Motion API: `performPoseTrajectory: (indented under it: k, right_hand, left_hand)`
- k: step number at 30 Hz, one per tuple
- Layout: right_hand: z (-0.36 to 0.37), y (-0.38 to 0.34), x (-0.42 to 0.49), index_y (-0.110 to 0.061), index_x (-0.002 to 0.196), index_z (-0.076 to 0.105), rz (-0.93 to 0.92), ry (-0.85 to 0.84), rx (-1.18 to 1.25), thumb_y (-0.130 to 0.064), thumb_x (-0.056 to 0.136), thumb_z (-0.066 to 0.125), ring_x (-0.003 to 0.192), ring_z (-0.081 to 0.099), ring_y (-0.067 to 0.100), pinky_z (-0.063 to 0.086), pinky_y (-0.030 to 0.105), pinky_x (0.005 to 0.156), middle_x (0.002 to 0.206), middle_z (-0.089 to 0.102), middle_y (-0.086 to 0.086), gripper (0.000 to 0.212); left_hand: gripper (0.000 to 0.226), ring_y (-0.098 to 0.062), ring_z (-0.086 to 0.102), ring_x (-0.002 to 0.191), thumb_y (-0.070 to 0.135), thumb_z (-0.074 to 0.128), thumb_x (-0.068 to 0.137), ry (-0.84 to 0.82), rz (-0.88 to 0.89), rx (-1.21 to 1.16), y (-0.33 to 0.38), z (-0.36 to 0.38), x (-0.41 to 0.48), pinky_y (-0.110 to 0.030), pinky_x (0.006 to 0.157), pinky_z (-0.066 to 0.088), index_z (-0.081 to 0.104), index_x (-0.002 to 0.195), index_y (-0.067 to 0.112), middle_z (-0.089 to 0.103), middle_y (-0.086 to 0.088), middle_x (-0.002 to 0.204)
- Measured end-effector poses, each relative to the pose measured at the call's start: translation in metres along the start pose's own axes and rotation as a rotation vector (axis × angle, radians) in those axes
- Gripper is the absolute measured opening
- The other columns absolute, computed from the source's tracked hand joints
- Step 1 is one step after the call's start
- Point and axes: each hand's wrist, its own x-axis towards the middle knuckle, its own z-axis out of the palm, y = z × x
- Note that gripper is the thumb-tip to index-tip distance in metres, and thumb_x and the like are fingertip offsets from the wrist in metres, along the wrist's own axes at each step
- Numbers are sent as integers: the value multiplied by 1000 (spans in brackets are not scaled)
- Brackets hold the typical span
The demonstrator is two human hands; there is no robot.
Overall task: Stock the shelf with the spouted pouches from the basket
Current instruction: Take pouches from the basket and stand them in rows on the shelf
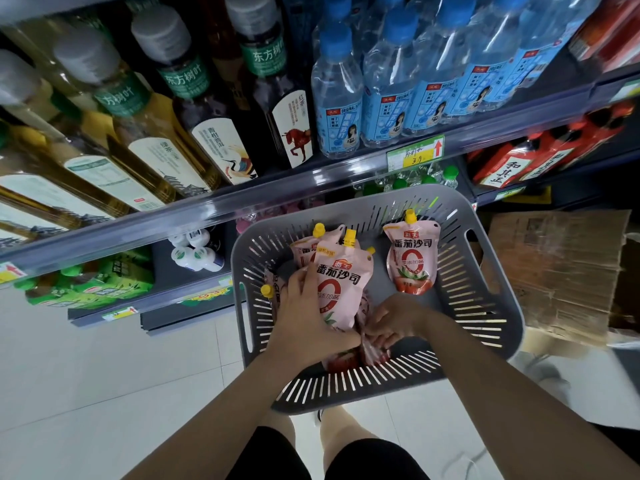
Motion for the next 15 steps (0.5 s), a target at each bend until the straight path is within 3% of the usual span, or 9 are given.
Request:
performPoseTrajectory:
  k: [2, 4, 6, 9, 13, 15]
  right_hand:
    - [6, -3, 2, 15, 108, 61, -12, -10, -1, 1, 86, 61, 90, 67, 35, 57, 24, 64, 109, 64, 30, 26]
    - [14, -8, 4, 13, 106, 63, -11, 35, -107, -6, 88, 62, 86, 67, 31, 57, 21, 62, 106, 66, 27, 27]
    - [21, -12, 10, 4, 104, 66, -34, 166, -367, -19, 90, 61, 85, 67, 26, 54, 25, 71, 103, 68, 19, 27]
    - [31, -18, 20, -9, 117, 60, -28, 430, -635, -28, 90, 57, 104, 60, 24, 49, 32, 86, 114, 64, 10, 33]
    - [48, -22, 38, -3, 140, 25, 98, 584, -457, -32, 80, 68, 127, 42, 31, 40, 38, 101, 138, 37, 17, 79]
    - [52, -20, 45, 1, 143, 16, 183, 602, -355, -34, 82, 66, 131, 37, 35, 37, 42, 106, 143, 31, 21, 85]
  left_hand:
    - [125, -18, 20, 133, 60, 72, 44, -5, -10, -7, -2, 1, 0, -35, 111, 24, 11, 148, 25, 23, 6, 140]
    - [125, -19, 21, 134, 60, 74, 45, -10, -22, -6, -3, 0, -1, -43, 111, 31, 12, 148, 25, 24, 6, 142]
    - [125, -19, 22, 134, 60, 74, 45, -15, -32, -12, -4, -1, -3, -45, 110, 34, 12, 148, 25, 24, 7, 143]
    - [126, -18, 21, 134, 59, 72, 44, -23, -46, -14, -5, -3, -3, -45, 109, 34, 10, 149, 26, 22, 9, 142]
    - [126, -18, 22, 133, 58, 72, 45, -16, -52, -17, -6, -3, -3, -44, 109, 36, 9, 149, 26, 22, 8, 141]
    - [127, -18, 22, 133, 61, 69, 43, -21, -58, -14, -5, -4, -3, -44, 109, 35, 8, 149, 26, 21, 8, 141]
